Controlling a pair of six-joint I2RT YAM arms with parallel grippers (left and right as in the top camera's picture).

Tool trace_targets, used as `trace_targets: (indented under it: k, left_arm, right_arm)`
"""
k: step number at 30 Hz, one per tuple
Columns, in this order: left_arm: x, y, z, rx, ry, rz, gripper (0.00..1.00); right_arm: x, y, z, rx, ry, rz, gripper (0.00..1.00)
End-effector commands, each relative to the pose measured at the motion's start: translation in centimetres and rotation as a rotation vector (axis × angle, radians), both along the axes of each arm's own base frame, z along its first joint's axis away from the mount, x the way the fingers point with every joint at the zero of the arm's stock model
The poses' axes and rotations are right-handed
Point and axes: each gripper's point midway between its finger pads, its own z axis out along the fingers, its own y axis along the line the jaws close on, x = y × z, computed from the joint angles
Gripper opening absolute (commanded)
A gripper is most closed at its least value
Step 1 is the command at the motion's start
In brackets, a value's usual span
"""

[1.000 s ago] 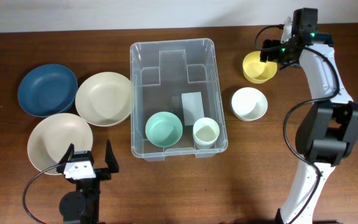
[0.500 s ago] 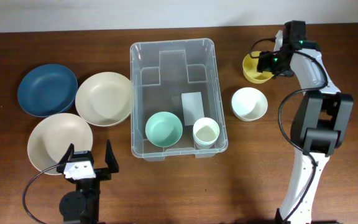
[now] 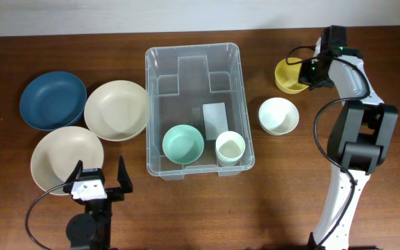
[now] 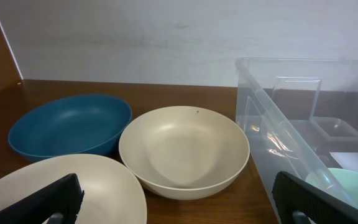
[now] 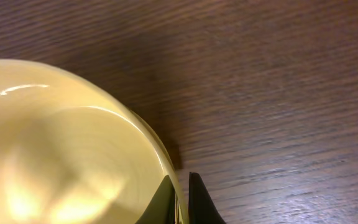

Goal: Pack container
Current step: 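Move the right gripper back right over the yellow bowl, then grasp the yellow bowl rim with the right gripper and lift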

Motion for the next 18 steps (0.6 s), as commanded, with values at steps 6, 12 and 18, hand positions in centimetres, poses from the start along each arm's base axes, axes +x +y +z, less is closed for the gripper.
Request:
trace_targets:
  k: [6, 12, 18]
  left_arm:
    - [0.0, 0.0, -0.1, 0.014, -0.002, 0.0, 1.0]
    - [0.0, 0.0, -0.1, 0.014, -0.002, 0.0, 1.0]
    - [0.0, 0.0, -0.1, 0.014, -0.002, 0.0, 1.0]
  right_arm:
    - [0.8, -2.5, 6.9, -0.069, -0.118, -0.021, 0.04]
    - [-0.4, -1.7, 14.3, -0.095, -0.209, 0.006, 0.04]
    - [-2.6, -0.2, 18.2, -0.105, -0.218, 0.057, 0.04]
